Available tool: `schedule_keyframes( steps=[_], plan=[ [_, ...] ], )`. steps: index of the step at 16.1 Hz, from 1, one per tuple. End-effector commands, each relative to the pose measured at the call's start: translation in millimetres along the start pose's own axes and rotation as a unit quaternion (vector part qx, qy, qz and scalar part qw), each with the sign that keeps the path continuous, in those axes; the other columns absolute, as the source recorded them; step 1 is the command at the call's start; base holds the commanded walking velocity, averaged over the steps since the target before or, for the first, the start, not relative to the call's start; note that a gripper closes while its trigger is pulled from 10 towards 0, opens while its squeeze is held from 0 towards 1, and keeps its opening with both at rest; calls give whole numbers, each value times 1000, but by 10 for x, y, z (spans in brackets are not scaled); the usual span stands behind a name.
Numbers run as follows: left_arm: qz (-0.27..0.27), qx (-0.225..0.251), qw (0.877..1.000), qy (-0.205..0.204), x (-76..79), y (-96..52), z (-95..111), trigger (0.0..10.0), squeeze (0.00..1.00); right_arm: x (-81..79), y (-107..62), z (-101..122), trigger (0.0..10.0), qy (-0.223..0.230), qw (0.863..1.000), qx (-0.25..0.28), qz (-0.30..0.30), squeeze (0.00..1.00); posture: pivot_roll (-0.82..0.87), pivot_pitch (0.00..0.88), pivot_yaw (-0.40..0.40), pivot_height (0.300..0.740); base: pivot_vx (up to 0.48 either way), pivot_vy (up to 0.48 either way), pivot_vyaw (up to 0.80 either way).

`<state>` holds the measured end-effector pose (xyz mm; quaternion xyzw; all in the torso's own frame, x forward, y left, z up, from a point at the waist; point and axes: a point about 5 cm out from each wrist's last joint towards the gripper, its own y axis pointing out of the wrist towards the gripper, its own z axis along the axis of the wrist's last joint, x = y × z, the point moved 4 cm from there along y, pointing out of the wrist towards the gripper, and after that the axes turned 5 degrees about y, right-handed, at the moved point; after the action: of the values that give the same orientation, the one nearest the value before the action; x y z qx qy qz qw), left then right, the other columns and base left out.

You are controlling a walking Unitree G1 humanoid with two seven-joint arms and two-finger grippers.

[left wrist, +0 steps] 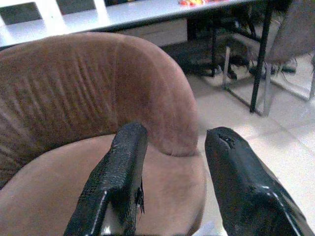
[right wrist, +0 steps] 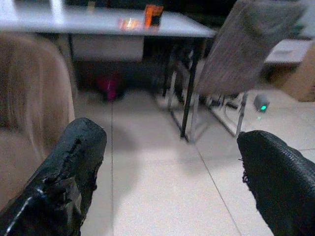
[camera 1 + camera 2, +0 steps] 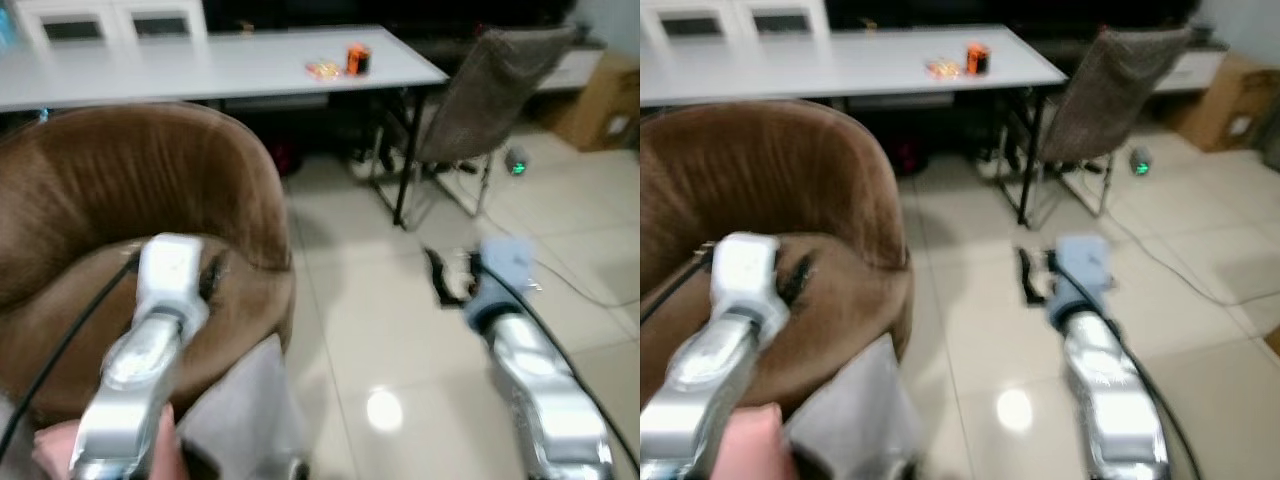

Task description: Move the pillow to the sofa from floor

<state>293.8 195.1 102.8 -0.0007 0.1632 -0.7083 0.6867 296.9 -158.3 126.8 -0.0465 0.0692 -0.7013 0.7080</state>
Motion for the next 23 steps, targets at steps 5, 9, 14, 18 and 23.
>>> schedule_keyframes(
  steps=[5,9,14,18,23],
  plan=[
    [-16,18,1000,13,129,-12,84,10000,0,82,71,-102,10000,-24,999,-32,-11,1000,-120,0,-7,740,0,-480,0],
    [-15,13,1000,19,87,15,58,10000,0,57,66,-95,10000,-31,999,-29,-9,467,-136,0,14,740,0,-480,0],
    [0,15,999,36,-23,-61,25,10000,0,-203,-1,-119,10000,-60,997,-22,48,494,-126,0,18,740,0,-96,480],
    [-8,16,999,36,5,-103,13,10000,0,-272,20,-110,10000,-78,995,-22,59,510,-118,0,-2,740,0,0,800],
    [-25,20,998,54,16,-130,12,10000,0,-151,-51,-173,10000,-38,999,-23,13,733,-131,0,41,740,0,0,800]
  ],
)
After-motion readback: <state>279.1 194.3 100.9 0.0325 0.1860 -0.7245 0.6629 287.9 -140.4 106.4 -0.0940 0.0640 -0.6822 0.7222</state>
